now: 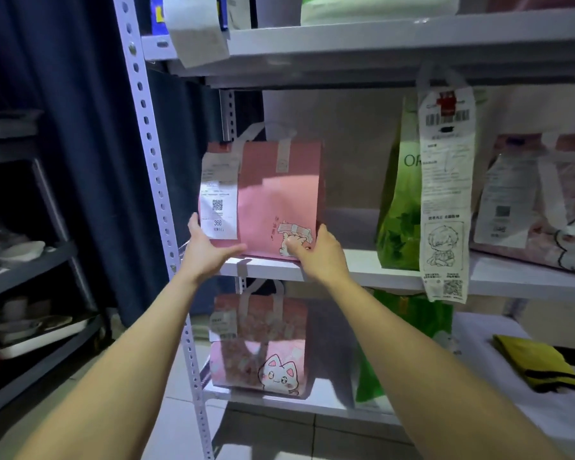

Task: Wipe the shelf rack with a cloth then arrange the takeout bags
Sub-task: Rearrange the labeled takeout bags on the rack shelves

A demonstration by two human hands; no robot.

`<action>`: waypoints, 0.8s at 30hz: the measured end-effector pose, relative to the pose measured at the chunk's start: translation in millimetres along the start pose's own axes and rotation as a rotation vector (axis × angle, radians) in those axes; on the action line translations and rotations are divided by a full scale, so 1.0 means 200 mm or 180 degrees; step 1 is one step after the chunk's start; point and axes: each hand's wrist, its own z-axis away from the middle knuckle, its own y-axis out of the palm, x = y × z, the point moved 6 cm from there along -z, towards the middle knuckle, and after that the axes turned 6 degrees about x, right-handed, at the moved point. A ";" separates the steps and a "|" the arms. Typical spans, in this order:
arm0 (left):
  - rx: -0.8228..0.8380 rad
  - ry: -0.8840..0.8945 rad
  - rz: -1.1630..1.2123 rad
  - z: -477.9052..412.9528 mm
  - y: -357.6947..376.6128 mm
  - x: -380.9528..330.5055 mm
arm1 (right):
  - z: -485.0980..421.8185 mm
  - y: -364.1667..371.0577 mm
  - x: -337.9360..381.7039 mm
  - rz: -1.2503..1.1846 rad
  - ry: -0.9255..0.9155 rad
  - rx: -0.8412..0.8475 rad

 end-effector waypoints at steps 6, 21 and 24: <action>-0.0064 0.0360 -0.0361 0.04 0.11 -0.01 | -0.04 -0.07 -0.06 -0.0291 0.0353 0.0036; -0.1384 0.1419 -0.0307 0.51 0.56 -0.47 | 0.57 -0.53 -0.36 -0.0070 -0.0634 -0.0689; -0.1004 0.1595 -0.0324 0.53 0.78 -0.63 | 0.66 -0.74 -0.48 -0.0073 -0.0547 -0.0949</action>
